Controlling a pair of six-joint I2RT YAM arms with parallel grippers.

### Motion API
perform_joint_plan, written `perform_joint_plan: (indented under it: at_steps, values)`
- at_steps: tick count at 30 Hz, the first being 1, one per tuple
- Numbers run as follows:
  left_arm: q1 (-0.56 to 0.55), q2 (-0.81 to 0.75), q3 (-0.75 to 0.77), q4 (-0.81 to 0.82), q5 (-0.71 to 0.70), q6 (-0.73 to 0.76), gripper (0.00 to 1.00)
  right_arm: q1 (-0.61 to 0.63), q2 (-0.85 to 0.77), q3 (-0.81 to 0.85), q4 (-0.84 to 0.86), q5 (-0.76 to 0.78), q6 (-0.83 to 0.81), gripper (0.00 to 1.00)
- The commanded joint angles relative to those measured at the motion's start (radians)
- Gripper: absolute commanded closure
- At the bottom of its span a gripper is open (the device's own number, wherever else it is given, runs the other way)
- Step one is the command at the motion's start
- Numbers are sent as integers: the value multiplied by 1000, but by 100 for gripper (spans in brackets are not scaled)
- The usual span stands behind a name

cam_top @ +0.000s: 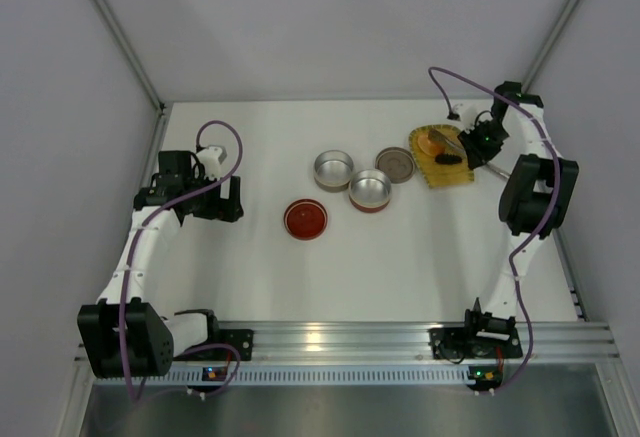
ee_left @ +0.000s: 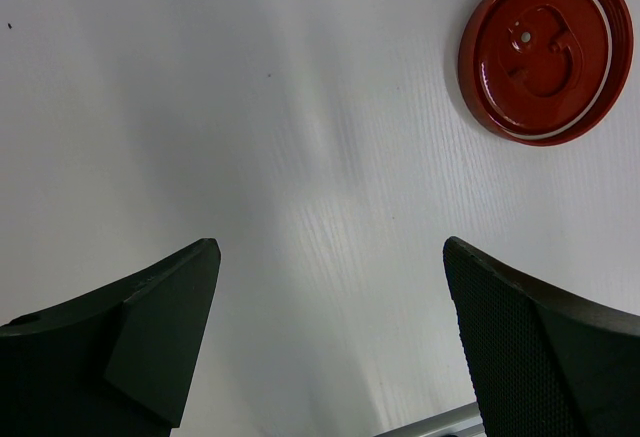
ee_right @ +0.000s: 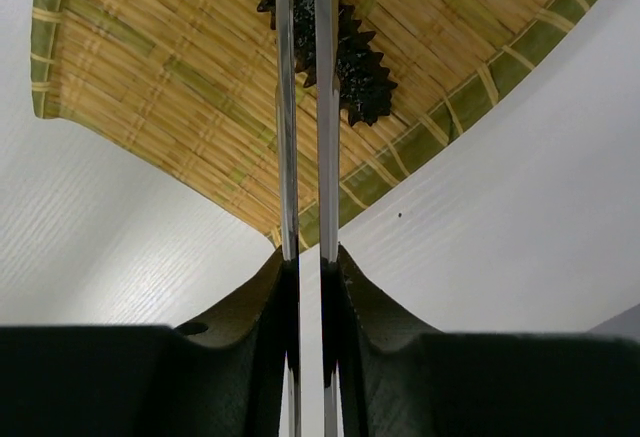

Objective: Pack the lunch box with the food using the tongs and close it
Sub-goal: Pick up the fake food from the plate.

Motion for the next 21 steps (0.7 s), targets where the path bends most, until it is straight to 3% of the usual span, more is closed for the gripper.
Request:
perform_joint_plan:
  at_steps: [1, 11, 14, 18, 21]
  values:
    - [-2, 4, 15, 29, 13, 0, 2, -16, -44, 54, -75, -33, -33, 83]
    - [-3, -5, 13, 23, 26, -5, 2, -21, -95, 84, -140, -54, -43, 97]
    - [-3, -11, 13, 23, 26, -5, 2, -21, -95, 97, -144, -50, -38, 98]
    - [-3, -10, 13, 20, 24, -3, 2, -22, -87, 98, -121, -36, -24, 88]
    - [-2, -8, 12, 19, 27, 0, 2, -21, -81, 101, -117, -19, -26, 91]
